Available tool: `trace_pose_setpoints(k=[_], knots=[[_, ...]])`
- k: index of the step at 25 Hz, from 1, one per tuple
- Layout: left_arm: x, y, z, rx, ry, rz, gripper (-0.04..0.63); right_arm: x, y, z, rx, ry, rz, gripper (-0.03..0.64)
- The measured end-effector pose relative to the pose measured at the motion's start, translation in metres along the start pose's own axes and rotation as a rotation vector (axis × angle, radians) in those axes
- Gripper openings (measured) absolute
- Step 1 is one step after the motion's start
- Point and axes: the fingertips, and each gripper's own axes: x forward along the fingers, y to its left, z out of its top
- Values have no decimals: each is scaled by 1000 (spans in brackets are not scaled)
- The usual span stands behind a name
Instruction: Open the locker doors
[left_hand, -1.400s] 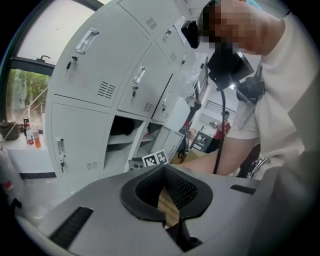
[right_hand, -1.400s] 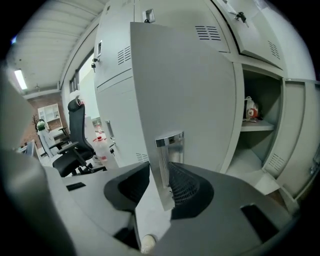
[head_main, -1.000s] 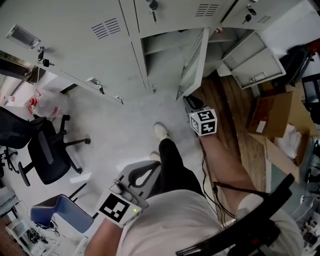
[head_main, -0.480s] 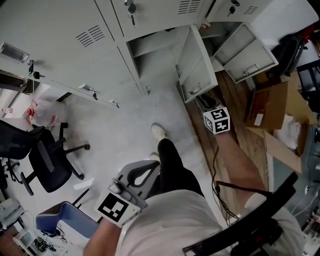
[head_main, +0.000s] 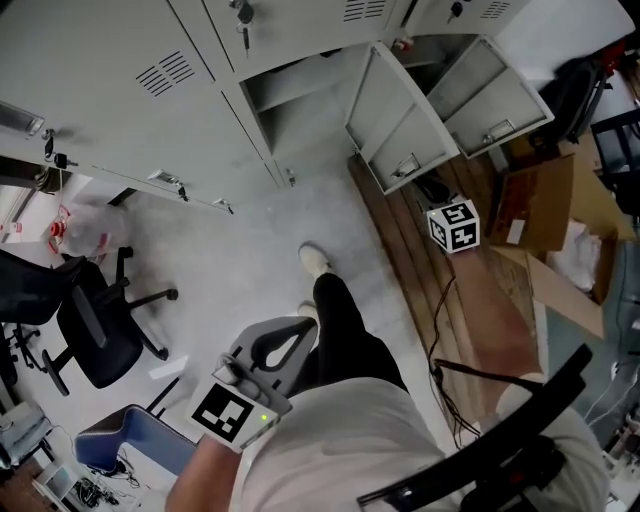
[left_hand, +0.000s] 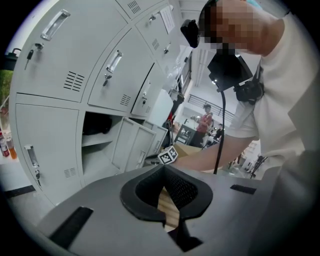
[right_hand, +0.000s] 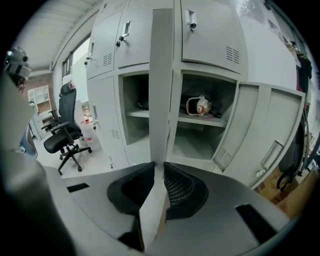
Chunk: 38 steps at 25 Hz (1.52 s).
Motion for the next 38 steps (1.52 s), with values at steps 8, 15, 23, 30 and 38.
trace_pose_setpoints(k=[8,15,23,30,38], knots=[[5,-4,5,3,-7,-9,11,-2,-21,-4,18,2,-26,58],[4,-2,2,2,-1,0,11,-3,-25,-4,38,-8,-47,58],[-7,-2,11,17,-39,17,11,-13,-21,-3,76,-4,-87,58],[-33,0,45,91,-99,48,11,-54,15,38,102,-54,-63,55],[-55,-33,97,187,-199,32,11,-111,77,164,62,-141,38,44]])
